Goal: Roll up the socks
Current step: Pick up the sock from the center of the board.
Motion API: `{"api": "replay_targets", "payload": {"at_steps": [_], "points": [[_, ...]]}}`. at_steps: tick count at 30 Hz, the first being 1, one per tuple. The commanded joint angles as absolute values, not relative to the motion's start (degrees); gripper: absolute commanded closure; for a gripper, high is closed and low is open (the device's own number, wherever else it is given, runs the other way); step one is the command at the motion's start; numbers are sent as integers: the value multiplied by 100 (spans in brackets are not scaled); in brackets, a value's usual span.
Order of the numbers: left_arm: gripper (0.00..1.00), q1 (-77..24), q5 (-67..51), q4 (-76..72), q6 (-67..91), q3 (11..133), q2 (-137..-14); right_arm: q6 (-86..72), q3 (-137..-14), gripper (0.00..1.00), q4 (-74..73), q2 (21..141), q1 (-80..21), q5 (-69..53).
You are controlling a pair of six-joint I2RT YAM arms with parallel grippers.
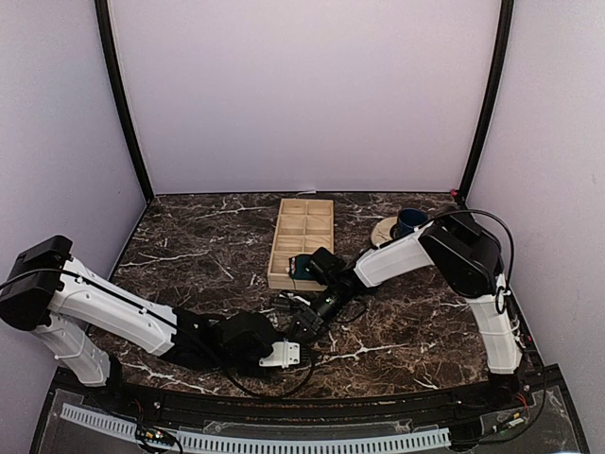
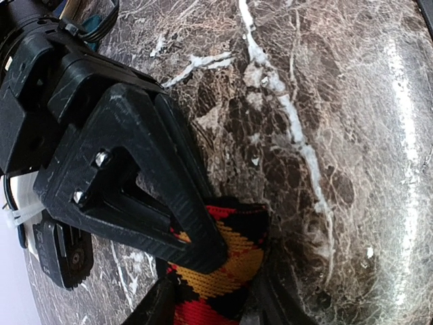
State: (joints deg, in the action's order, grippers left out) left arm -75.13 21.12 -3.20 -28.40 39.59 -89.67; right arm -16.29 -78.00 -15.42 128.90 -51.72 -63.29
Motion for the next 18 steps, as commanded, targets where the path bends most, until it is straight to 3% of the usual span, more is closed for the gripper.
{"api": "replay_targets", "payload": {"at_steps": [1, 18], "points": [[55, -7467, 2076, -413, -2948, 3961, -9057, -1644, -7760, 89, -1871, 13184, -5186, -5985], [55, -7265, 2035, -288, -2899, 4098, -9509, -1617, -7726, 88, -1898, 13184, -5177, -6106]]}}
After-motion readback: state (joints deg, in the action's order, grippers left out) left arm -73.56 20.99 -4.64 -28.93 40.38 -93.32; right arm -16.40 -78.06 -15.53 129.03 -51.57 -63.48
